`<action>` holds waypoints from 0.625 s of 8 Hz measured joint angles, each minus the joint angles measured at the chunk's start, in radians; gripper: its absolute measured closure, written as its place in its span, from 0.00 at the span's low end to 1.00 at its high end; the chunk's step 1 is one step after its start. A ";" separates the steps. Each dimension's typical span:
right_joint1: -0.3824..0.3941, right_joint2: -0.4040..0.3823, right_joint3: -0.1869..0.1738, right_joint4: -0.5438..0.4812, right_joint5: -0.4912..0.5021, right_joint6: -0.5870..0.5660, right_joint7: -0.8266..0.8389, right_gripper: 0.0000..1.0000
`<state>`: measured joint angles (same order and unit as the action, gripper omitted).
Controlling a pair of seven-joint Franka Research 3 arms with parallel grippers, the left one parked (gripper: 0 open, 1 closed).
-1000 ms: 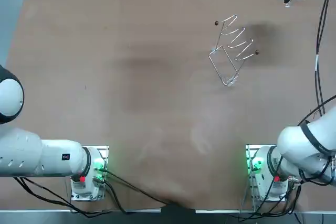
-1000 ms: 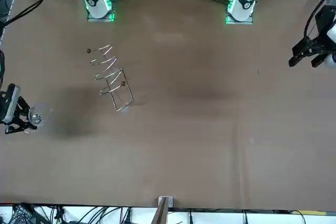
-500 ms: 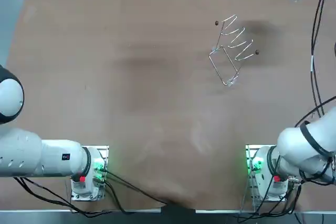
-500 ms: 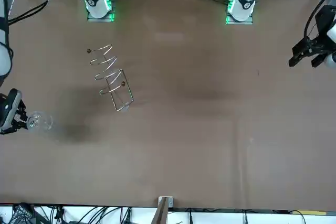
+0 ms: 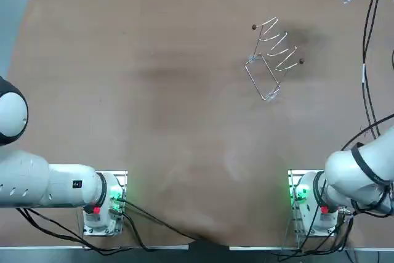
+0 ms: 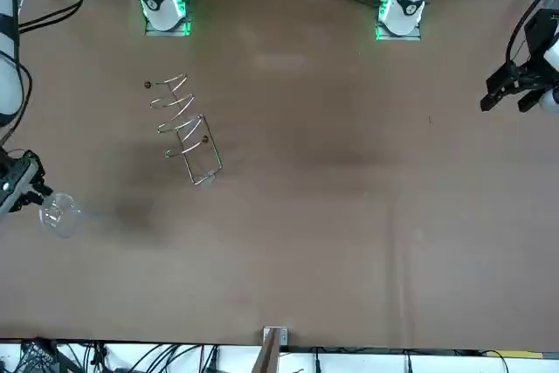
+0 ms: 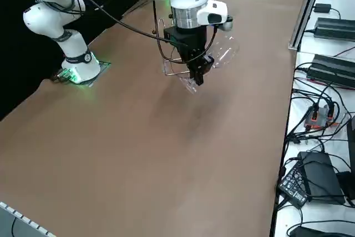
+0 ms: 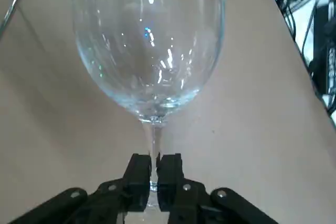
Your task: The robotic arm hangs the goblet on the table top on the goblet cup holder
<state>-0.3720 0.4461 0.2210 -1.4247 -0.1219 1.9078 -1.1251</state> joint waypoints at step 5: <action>0.022 -0.017 0.016 0.002 -0.003 -0.221 0.364 0.89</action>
<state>-0.3501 0.4294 0.2374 -1.4225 -0.1247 1.6867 -0.7616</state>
